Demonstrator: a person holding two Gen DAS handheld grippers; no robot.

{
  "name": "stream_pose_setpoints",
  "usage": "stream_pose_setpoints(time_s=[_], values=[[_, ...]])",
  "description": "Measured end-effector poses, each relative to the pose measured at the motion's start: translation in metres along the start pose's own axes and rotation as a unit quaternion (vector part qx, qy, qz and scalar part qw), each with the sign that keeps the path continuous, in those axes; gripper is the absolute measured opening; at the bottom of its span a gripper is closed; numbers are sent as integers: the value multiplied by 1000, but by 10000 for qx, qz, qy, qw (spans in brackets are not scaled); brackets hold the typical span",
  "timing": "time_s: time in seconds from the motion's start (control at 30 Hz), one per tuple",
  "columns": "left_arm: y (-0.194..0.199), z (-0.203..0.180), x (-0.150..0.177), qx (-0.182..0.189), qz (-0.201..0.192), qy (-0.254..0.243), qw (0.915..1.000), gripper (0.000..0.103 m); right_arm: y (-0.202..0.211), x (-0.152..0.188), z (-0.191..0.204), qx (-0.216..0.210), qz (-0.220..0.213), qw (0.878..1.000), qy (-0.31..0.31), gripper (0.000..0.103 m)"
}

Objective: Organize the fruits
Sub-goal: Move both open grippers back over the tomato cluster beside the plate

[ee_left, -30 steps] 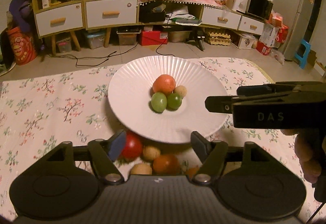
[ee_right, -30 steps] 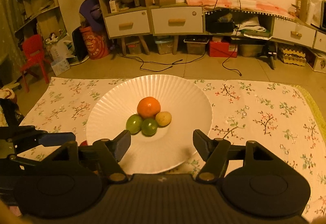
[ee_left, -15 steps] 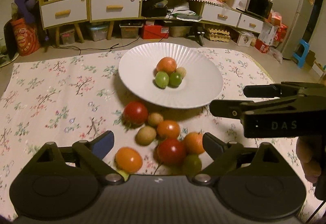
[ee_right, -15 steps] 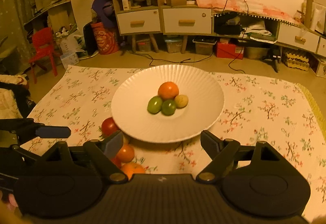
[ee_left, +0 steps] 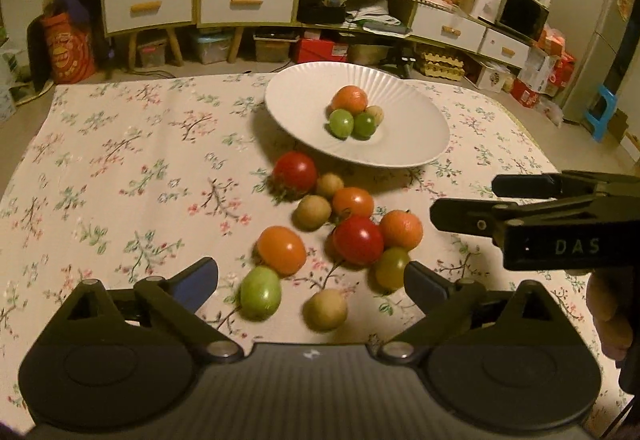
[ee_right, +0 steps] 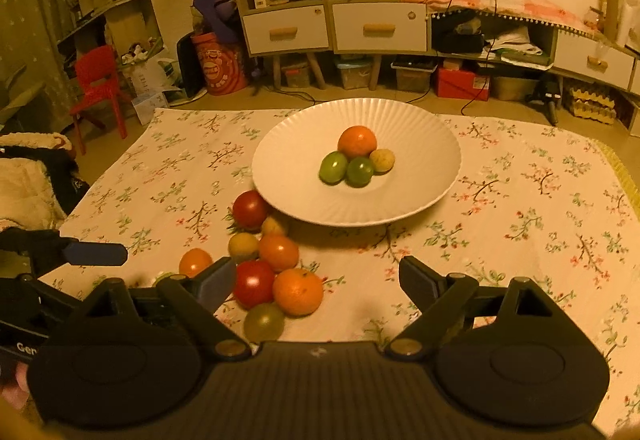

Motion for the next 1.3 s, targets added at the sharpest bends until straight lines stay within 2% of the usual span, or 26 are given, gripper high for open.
stream_pose_setpoints(time_s=[0.23, 0.7, 1.07, 1.23, 1.3], values=[[2, 11, 18, -35, 21, 167, 9999, 96, -2, 16, 4, -84, 38, 10000, -26, 91], [-12, 27, 45, -197, 260, 111, 9994, 96, -13, 43, -2, 11, 185, 9997, -148, 94], [-23, 20, 45, -451, -3, -425, 9981, 97, -23, 56, -1, 188, 324, 9993, 43, 95], [-22, 21, 44, -384, -46, -517, 9979, 92, -25, 59, 3, 205, 345, 9990, 201, 95], [-22, 22, 44, -358, -63, -531, 9979, 87, -26, 60, 7, 187, 361, 9988, 287, 93]])
Point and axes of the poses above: each gripper's, at about its wrist camera, not at the fingertips, and y roughly against the way its jaws point, z to its left, x to its underside, the point moved 7 cm from there along -y, roughly the way its jaws point, and after that the axes turned 6 degrees about -x, right-handed, at the moved point
